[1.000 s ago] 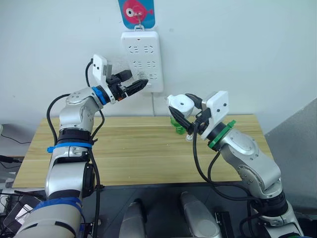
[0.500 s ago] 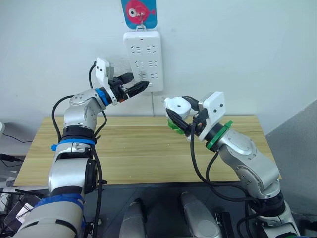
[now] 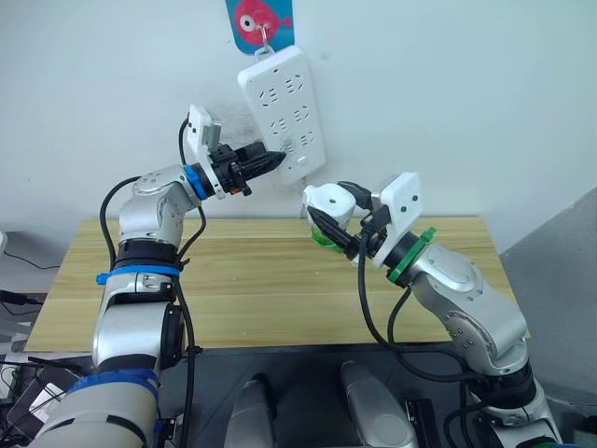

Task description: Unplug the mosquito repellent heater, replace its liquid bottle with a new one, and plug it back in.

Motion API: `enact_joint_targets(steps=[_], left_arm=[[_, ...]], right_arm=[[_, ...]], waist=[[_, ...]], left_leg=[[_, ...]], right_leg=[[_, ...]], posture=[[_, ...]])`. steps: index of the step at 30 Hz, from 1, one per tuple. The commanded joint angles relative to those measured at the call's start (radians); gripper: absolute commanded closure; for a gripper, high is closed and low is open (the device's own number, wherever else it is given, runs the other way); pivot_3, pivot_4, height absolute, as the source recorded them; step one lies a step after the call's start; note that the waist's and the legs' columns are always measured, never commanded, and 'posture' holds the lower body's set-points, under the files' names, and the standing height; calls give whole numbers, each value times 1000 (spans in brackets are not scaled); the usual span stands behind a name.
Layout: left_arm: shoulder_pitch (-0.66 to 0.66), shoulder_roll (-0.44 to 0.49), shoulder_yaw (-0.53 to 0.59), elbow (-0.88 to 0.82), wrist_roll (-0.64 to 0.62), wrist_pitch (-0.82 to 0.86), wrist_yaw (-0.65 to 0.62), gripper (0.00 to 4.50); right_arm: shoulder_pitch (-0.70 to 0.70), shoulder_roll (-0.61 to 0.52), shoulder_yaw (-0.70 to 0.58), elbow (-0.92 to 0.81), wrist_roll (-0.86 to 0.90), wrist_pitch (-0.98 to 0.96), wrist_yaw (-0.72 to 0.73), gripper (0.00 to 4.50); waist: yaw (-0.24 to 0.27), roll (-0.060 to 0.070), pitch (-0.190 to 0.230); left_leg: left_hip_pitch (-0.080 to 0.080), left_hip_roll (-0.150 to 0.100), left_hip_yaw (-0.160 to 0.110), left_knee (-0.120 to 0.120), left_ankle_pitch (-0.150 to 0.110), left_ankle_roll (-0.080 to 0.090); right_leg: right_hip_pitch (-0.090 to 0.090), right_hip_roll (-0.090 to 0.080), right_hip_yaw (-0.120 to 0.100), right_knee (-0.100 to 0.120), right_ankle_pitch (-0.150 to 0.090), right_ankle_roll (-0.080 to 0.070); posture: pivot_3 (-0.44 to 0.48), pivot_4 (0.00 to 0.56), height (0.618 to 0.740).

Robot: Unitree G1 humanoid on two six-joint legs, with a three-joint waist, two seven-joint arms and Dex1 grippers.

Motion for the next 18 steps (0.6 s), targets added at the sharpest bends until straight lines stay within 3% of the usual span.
enact_joint_targets(steps=[1, 9, 18], left_arm=[[-9, 13, 33, -36, -9, -8, 26, 3149], [19, 45, 32, -69, 2, 6, 37, 3150], [52, 72, 23, -133, 4, 38, 46, 3151]], right_arm=[[-35, 19, -30, -33, 9, 3, -4, 1466], [-250, 82, -50, 163, -55, 65, -61, 1466], [-354, 113, -39, 313, -122, 12, -43, 1467]], waist=[[0, 0, 0], [-6, 0, 0], [-18, 0, 0]], left_leg=[[0, 0, 0, 0, 0, 0], [0, 0, 1, 1, 2, 1], [0, 0, 0, -1, 1, 1]], right_leg=[[0, 0, 0, 0, 0, 0], [0, 0, 1, 1, 2, 0], [-1, 0, 0, 3, 4, -4]], posture=[[-262, 234, 735], [-262, 235, 735], [-241, 234, 735]])
